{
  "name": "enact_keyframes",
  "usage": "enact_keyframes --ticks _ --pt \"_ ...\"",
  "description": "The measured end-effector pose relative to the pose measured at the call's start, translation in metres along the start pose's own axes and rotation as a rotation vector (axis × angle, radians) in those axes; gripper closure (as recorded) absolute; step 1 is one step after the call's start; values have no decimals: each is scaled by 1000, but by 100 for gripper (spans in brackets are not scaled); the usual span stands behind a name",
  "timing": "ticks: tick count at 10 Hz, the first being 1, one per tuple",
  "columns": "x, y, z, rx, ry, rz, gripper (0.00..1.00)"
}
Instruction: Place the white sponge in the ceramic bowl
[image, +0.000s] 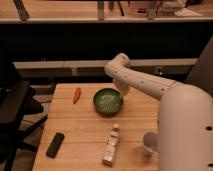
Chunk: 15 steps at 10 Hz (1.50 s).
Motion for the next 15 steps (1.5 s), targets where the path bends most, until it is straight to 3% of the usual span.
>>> enact_keyframes --ticks 3,4,6,8,9,15 --pt "0 -1 1 3 6 -5 93" --pt "0 -1 1 4 8 -7 89" --pt "0 -2 2 6 12 -10 76" --pt "0 -2 2 7 17 -15 55" --pt "0 -3 3 7 19 -17 50" --pt "0 -5 4 11 31 -29 44"
